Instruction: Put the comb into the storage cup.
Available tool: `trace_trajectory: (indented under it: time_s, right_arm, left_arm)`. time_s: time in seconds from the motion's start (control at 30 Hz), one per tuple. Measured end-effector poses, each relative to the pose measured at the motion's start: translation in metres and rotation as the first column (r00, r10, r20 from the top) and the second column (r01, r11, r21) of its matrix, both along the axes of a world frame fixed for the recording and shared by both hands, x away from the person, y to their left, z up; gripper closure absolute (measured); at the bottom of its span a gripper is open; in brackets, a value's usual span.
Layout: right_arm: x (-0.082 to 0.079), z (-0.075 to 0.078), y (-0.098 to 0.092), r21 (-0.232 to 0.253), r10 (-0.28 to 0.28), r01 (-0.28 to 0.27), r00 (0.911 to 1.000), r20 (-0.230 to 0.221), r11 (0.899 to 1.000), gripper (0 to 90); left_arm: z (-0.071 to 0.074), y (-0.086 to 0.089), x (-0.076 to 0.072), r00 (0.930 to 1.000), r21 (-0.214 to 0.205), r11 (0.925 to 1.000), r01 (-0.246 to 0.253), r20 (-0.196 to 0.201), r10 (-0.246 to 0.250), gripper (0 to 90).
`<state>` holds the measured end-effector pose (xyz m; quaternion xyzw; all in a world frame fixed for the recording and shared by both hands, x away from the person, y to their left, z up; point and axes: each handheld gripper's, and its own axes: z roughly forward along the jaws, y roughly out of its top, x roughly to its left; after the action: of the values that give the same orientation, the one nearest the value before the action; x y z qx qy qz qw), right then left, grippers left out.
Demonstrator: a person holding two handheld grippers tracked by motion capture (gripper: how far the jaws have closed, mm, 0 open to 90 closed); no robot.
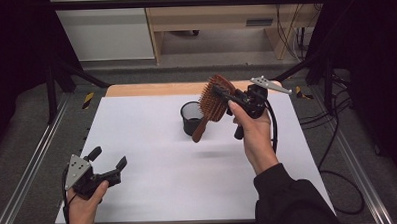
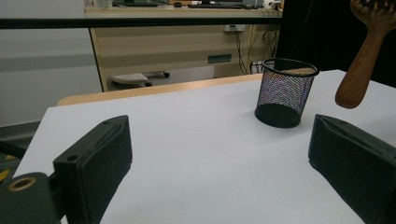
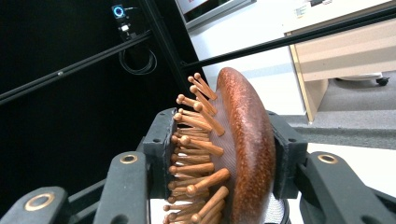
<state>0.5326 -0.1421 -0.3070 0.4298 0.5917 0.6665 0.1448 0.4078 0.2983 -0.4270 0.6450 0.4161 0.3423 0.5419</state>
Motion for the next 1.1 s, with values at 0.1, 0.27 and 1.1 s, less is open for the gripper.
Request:
trace_trajectory:
  time_s: [0.1,0.27,1.1]
  right_arm:
    - [0.002,0.002,0.002,-0.002,0.004,-0.004,1.0,0.001,1.0,51.8]
    - [0.006,0.006,0.004,-0.008,0.008,-0.008,1.0,0.005,1.0,51.8]
    - [0.014,0.01,0.006,0.004,0.003,-0.003,1.0,0.003,1.0,51.7]
  left_arm:
    - [0.0,0.0,0.0,1.0,-0.002,1.0,0.0,0.003,0.0,6.5]
    - [-0.001,0.0,0.0,1.0,-0.001,1.0,-0.004,0.001,0.004,6.4]
    - [-0.002,-0.002,0.0,0.9998,0.0,1.0,0.01,0.016,-0.01,5.1]
